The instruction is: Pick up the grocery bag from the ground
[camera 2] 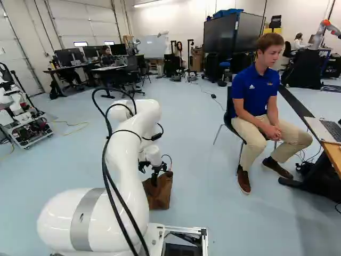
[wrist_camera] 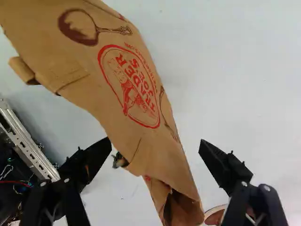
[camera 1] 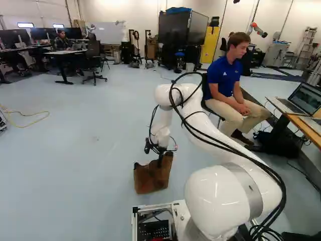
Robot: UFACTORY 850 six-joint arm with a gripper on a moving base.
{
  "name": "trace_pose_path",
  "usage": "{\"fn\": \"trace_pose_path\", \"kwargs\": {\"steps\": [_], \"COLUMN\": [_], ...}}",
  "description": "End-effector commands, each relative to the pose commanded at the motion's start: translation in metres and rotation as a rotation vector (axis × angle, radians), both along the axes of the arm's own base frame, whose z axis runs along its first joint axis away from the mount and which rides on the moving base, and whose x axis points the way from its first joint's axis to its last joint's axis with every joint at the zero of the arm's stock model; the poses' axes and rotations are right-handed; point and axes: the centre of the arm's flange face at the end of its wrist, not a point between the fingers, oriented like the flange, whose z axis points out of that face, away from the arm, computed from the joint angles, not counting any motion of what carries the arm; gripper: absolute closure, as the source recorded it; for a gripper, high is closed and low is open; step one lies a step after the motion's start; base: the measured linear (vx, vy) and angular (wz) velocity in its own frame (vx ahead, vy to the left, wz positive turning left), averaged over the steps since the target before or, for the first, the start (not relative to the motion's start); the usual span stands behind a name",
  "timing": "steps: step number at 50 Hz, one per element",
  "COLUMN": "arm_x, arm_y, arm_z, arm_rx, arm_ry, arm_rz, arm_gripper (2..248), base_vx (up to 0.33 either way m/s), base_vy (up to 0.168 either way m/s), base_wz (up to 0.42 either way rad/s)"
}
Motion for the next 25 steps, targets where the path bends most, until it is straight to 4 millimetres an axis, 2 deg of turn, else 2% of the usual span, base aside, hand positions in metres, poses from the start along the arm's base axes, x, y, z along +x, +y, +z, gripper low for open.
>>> {"fn": "trace_pose_path", "kwargs": {"steps": [8,13,14,18,19,24,25], "arm_x": [0.001,0.001,0.001,0.001,0.001,0.001,0.001], "arm_y": [0.0,0.0,0.0,0.0,0.0,0.0,0.0], "arm_z": [-0.021,-0.026,-0.026,-0.028,-0.028,-0.028,-0.028], "arm_rx": [-0.001,-0.001,-0.001,-0.001,-0.001,-0.001,-0.001], "arm_ry": [0.005,0.006,0.006,0.006,0.006,0.006,0.006], "arm_rz": [0.0,0.0,0.0,0.0,0.0,0.0,0.0], "arm_gripper": [3,3,18,18,55,55,94], "base_vx": [0.0,0.0,0.0,0.0,0.0,0.0,0.0], "base_vy": [0.0,0.0,0.0,0.0,0.0,0.0,0.0], "base_wz": [0.0,0.0,0.0,0.0,0.0,0.0,0.0]}}
